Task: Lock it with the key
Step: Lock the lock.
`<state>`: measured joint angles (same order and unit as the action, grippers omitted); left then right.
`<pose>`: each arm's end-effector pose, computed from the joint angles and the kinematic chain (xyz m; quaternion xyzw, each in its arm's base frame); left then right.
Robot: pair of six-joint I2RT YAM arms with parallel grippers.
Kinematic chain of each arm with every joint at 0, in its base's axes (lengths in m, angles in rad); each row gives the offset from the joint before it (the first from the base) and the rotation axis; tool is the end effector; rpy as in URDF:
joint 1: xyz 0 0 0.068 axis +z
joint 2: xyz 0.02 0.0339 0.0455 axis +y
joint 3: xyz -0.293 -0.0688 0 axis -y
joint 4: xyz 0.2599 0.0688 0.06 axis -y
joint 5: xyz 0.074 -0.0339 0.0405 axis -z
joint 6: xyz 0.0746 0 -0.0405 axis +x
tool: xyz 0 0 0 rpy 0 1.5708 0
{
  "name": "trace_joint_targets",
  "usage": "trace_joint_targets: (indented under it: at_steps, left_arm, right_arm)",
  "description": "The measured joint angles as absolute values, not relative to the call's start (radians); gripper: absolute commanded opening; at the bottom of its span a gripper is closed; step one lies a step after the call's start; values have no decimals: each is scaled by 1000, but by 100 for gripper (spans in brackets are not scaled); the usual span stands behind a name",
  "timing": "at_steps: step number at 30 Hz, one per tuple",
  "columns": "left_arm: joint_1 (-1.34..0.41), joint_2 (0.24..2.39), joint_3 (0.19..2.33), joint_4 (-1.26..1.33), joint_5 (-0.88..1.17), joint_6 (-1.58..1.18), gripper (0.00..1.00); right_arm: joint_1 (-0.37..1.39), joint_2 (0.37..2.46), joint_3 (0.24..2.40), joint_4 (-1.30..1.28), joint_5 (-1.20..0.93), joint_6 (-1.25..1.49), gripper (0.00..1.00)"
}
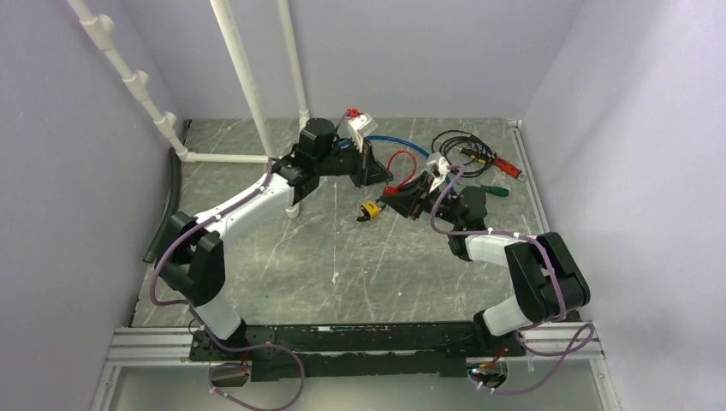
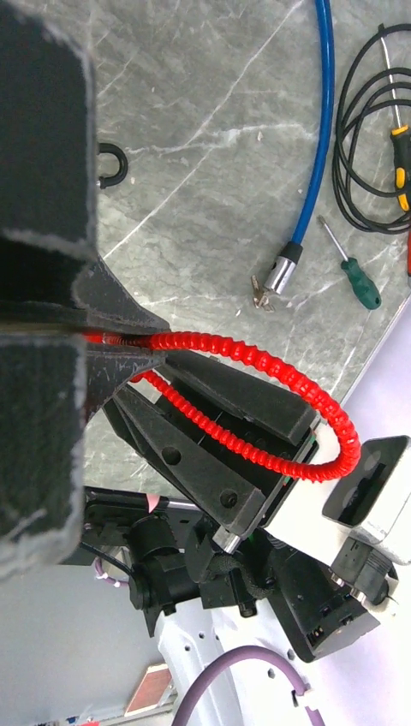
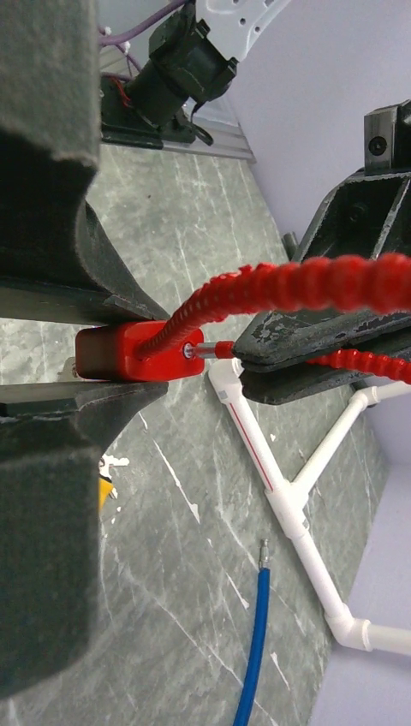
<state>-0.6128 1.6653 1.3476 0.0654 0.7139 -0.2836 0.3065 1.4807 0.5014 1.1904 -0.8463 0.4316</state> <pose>0.3315 -0.2928 0.3485 0.3325 0.6955 -0.4976 0.3975 0.2778 0.1465 0.2489 -0.2829 0.5921 0.4966 0.5682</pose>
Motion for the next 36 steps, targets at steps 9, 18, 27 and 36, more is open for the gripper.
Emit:
trace_joint_targets:
  at_steps: [9,18,27,36]
  left_arm:
    - [-620,1664,1346,64,710,-242,0]
    - [-651,1664,1338,36,680,-167,0]
    - [-666,1664,1309,54,657,-136,0]
    - [-670,1665,1297,98,672,-167,0]
  right_arm:
    - [297,1481,501,1187,-851,442,0]
    - [293,1482,501,1152,-870,456,0]
    - [285,1477,501,1106,-890,458,0]
    - [255,1455,498,1106,-937,490,0]
